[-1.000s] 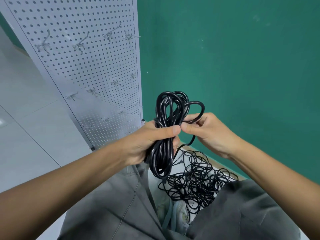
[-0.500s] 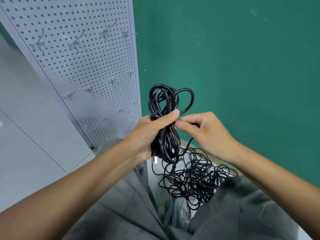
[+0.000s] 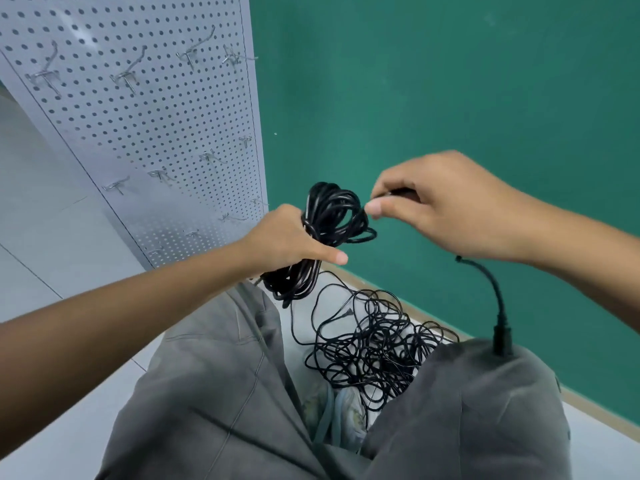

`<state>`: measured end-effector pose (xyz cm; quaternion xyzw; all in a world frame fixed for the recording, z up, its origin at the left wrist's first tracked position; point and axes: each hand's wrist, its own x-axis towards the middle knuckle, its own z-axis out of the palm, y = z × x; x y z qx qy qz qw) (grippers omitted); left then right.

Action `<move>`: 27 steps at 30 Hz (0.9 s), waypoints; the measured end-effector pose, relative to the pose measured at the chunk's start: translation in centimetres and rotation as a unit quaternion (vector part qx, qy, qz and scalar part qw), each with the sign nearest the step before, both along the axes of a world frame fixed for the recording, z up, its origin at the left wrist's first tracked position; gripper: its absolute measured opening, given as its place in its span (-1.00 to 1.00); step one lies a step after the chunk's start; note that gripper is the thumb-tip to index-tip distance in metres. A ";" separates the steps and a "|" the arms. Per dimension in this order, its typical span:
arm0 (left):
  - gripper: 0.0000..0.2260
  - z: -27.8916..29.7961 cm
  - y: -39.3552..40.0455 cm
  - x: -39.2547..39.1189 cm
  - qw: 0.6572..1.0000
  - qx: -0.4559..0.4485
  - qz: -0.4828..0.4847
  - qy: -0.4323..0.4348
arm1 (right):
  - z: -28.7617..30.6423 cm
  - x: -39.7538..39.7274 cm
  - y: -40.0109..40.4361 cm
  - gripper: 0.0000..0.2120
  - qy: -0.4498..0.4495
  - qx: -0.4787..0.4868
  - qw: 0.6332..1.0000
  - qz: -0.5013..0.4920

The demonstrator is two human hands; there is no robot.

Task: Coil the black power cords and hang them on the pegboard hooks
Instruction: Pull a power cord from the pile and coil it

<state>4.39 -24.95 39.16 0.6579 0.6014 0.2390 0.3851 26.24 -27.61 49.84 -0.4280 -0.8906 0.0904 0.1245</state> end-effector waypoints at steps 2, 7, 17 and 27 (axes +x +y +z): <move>-0.46 0.9 0.3 1.3 0.997 -0.011 -0.046 0.061 | 1.0 -1.3 0.8 -0.78 -0.040 0.038 0.998 0.026; -0.34 3.4 0.3 3.0 0.963 0.029 -0.190 0.189 | 2.9 -2.5 3.5 -0.83 -0.028 0.007 0.999 0.041; -0.52 6.2 -3.1 2.5 0.950 0.094 -0.299 -0.020 | 0.3 -0.1 6.2 -0.84 0.201 -0.316 0.926 0.037; -0.82 3.3 -5.2 1.3 0.928 0.045 -0.091 -0.358 | -6.6 -1.1 3.4 0.19 0.471 -0.538 0.697 0.057</move>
